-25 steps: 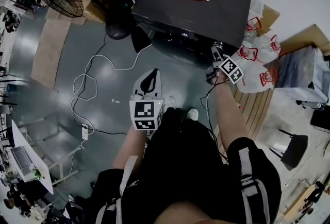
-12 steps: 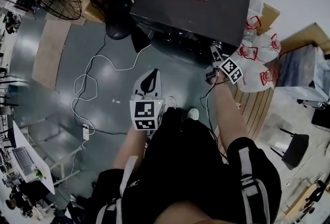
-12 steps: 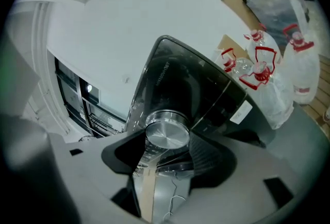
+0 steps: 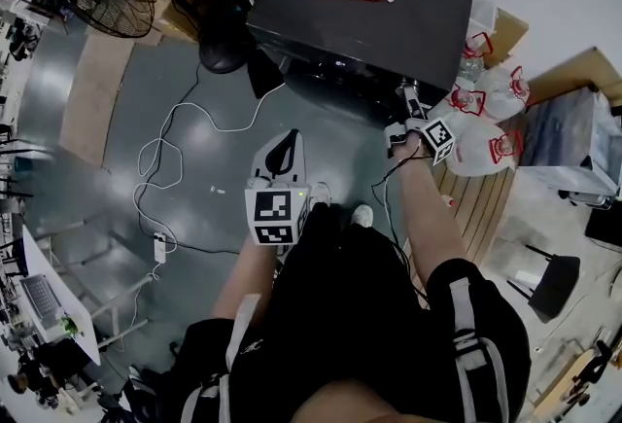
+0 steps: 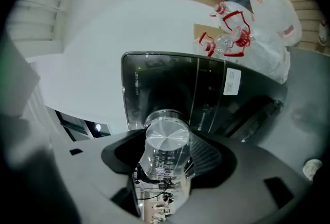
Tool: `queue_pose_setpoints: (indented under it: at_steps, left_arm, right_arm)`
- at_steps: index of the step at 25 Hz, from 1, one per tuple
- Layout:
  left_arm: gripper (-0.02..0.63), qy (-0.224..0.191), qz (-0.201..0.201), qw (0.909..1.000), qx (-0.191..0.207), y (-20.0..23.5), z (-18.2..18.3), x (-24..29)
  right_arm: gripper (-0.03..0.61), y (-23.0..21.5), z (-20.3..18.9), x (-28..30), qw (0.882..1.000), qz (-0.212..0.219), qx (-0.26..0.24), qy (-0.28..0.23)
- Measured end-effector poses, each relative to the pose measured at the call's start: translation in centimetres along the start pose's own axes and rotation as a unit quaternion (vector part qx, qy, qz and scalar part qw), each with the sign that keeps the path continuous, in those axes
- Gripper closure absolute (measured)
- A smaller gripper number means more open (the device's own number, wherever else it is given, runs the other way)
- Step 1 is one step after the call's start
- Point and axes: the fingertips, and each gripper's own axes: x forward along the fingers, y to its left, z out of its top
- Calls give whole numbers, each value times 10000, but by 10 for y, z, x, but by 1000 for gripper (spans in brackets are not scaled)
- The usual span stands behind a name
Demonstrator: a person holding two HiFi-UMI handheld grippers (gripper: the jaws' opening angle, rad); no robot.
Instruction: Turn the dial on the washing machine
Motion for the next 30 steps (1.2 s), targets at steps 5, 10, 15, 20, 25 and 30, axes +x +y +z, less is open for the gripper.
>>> queue_pose_setpoints:
  at_steps: [5, 10, 15, 20, 25, 30]
  left_arm:
    - [618, -162, -43, 9998, -61, 0, 8, -1]
    - [618, -478, -262, 9984, -142, -4, 29, 5]
    - [618, -821, -579, 9948, -148, -15, 54, 9]
    - [618, -1104, -938, 9894, -63, -34, 80, 15]
    - [618, -1226, -1262, 9844, 79, -56, 92, 17]
    - [618, -1329, -1471, 9800, 187, -70, 102, 16]
  right_arm:
    - [330, 11, -5, -10, 9813, -716, -1777, 164]
    - [331, 67, -3, -36, 9189, -883, -3843, 131]
    - [438, 165, -10, -70, 8241, -451, -5636, -337]
    - [547, 254, -22, -113, 7426, -158, -6614, -1044]
    - [569, 289, -36, -148, 7282, -73, -6740, -1243]
    - [571, 295, -41, -161, 7150, -201, -6865, -1309]
